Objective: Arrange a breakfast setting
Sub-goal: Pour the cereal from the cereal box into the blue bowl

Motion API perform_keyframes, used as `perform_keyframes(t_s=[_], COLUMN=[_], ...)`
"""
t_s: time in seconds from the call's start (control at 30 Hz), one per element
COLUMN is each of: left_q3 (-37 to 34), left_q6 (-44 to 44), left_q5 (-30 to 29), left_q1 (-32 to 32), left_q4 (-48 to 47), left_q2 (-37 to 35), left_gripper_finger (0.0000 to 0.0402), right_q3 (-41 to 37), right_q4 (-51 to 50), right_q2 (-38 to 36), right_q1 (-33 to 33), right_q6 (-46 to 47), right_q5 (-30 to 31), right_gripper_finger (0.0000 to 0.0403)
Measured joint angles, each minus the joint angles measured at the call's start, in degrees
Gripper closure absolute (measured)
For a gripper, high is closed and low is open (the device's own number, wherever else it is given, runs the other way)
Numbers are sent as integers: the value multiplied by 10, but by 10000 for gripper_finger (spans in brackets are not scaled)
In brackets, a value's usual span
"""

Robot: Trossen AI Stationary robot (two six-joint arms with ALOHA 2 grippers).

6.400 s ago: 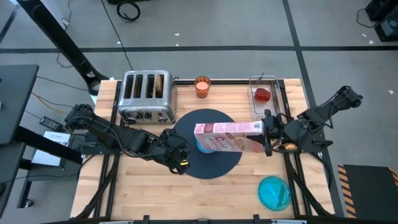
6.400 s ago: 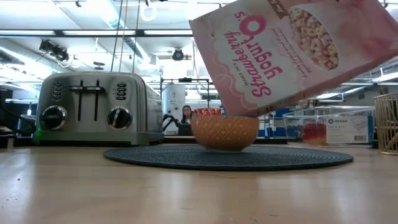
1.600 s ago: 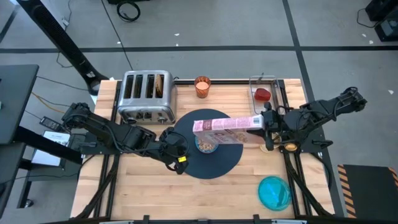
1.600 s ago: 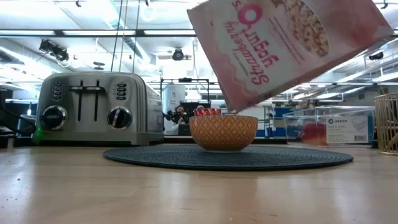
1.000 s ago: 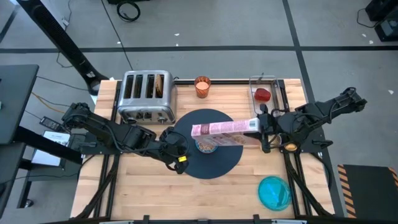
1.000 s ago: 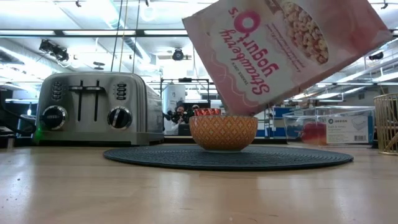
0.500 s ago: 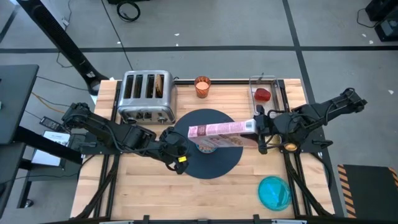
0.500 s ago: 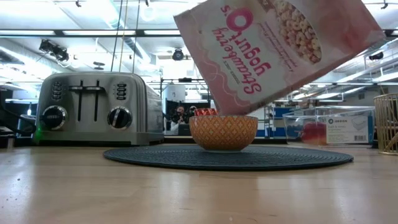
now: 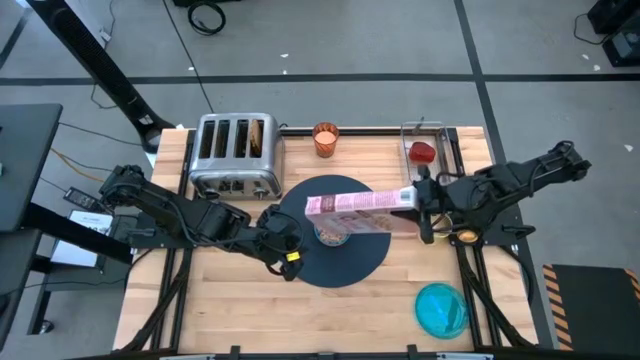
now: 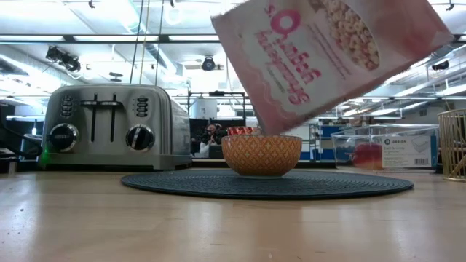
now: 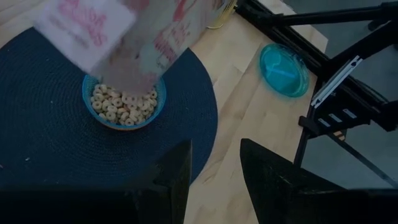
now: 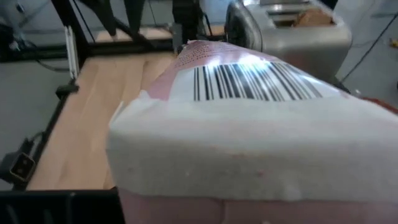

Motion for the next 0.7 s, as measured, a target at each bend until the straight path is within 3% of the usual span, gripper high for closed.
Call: perform_keyframes(t_s=[0.7], left_q3=[0], left_q6=[6], left_q5=[0], left_q1=[0], left_q4=[5], left_q2=[0], left_gripper_finger=[258], right_q3=[1], right_q4=[4], right_q2=[6], right_q1=[-7], right_q6=[-11], right_q5=[2], right_gripper_finger=[241])
